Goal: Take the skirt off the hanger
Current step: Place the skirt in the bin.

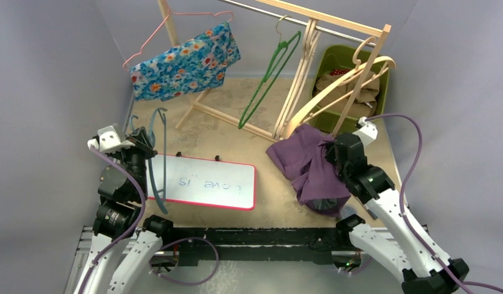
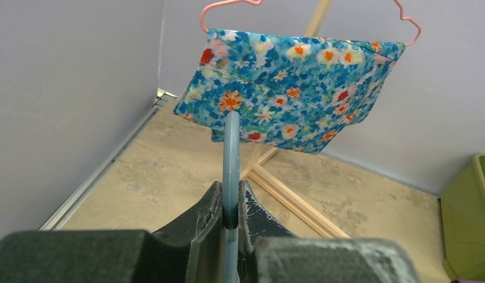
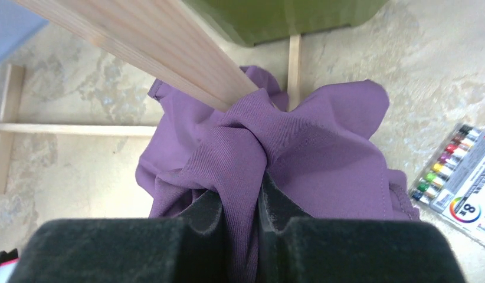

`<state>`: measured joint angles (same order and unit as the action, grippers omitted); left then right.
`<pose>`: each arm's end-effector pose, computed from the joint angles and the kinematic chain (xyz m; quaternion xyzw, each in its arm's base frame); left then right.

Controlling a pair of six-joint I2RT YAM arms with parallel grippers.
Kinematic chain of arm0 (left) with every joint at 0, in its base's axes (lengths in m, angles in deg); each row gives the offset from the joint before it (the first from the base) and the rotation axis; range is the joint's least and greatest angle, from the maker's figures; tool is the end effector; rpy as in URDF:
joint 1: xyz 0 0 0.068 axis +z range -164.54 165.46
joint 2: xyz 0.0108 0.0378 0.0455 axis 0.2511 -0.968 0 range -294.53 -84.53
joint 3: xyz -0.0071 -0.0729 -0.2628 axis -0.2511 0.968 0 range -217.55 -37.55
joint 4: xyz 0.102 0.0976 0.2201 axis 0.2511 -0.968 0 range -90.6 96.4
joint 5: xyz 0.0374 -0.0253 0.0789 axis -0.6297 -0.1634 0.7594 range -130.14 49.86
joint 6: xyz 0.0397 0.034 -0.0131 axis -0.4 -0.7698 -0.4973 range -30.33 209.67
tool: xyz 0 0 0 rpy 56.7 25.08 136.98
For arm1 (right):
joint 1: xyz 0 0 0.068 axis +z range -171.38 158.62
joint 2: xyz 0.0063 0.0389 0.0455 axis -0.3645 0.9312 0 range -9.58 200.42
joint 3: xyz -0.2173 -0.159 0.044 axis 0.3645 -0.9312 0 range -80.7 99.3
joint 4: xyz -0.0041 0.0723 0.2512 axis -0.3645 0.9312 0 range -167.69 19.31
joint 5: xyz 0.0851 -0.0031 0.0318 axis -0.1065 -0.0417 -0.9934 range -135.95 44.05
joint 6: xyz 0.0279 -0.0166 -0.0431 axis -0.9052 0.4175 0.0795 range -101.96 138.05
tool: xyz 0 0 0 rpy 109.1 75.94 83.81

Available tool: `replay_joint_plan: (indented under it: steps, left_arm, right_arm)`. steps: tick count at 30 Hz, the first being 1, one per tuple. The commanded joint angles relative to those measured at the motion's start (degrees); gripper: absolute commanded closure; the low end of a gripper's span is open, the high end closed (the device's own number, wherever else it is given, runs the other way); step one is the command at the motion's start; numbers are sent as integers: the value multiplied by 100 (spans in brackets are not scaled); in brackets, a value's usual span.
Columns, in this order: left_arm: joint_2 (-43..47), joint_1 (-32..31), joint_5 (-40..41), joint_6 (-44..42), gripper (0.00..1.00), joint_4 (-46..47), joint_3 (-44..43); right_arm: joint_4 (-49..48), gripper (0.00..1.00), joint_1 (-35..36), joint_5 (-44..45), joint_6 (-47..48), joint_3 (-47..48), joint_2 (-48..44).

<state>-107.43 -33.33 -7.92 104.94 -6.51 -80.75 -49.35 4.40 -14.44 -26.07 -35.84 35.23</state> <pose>0.0903 -0.0106 0.3710 -0.1889 0.6402 -0.0363 0.7437 0.1608 0.0569 0.3103 0.2691 0.7935 0.0917 0.5381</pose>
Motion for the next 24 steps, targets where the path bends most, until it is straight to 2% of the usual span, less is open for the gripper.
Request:
replay_joint_plan:
  steps: [1,8,15,17,24]
  left_arm:
    - [73,6,-31,-50,100,306,27]
    - [80,6,-58,-48,100,315,23]
    - [98,-4,-59,-26,100,315,22]
    - [120,-9,-64,-25,100,315,24]
    - [178,-56,-52,-17,100,315,31]
  right_arm:
    - [-32,100,-33,844,314,577,-346]
    - [-35,100,-142,1240,508,758,-351]
    - [-603,100,-516,1032,888,735,-135]
    - [-865,100,-765,856,1071,658,-88]
    - [-1585,100,-2046,-650,1404,630,262]
